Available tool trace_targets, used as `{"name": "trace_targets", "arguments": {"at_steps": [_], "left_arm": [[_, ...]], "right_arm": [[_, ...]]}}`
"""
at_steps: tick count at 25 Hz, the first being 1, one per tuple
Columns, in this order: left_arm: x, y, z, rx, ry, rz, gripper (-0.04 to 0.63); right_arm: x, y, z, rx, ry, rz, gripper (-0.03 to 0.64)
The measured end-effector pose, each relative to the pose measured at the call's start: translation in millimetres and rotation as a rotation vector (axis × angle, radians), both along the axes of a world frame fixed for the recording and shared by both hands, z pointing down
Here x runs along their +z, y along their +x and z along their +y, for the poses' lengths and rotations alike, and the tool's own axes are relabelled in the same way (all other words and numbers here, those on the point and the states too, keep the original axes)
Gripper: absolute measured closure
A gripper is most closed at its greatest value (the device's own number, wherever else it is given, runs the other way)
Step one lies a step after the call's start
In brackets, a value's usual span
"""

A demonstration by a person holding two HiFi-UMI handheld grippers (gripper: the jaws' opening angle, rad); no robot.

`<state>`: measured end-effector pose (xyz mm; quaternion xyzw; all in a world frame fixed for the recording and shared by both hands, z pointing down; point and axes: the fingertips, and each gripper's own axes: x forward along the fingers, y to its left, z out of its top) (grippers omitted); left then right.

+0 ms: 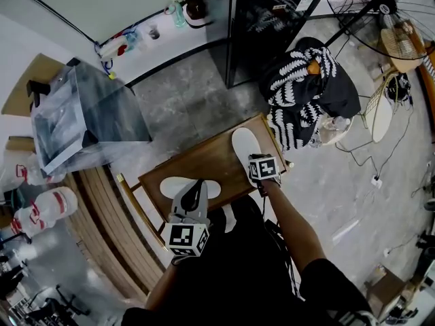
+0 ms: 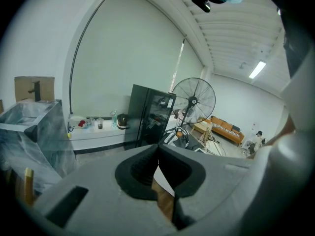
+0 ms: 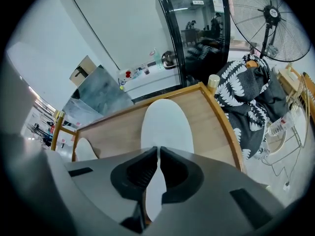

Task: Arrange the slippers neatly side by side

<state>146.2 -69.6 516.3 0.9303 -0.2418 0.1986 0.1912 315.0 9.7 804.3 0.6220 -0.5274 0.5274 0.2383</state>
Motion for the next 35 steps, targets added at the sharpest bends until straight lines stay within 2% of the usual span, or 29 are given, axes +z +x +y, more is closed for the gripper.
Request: {"name": "trace_targets", "arguments": {"at_steps": [11,12,14,17,28,33,35], "left_arm": [[0.0,0.3,-0.8,-0.002,-0.005,0.005,0.578],[-0.7,-0.1,-0.6,-0.004,-0.005,0.006,0.578],[-2.1,-1.2,0.0,-0.008,-0.005,0.009,0.578],[-4.0,-3.3,1.3,-0.012,-0.001,0.014,0.578],[-14.2,-20.2,7.6,-0.055,0.021,0.036,0.578],[-20.6,-34.5,9.2,-0.091,0.036,0.046,0.578],[-22.7,-42.1,9.5,-0.111,0.041,0.049,0.578]], "right_arm": [[-6.2,1.4,-1.1,-0.018,0.018,0.018,0.589],[-7.8,1.8,-0.9,-0.018,0.021,0.019,0.579],[-11.6,1.7,-0.6,-0.019,0.026,0.018,0.514],[-18.9,1.0,-0.7,-0.028,0.035,0.025,0.503],[-59.9,4.3,-8.3,-0.039,0.125,0.079,0.508],[-90.2,-5.1,-17.9,-0.096,0.193,0.162,0.559],[-102.6,-14.1,-23.2,-0.111,0.225,0.163,0.573]]}}
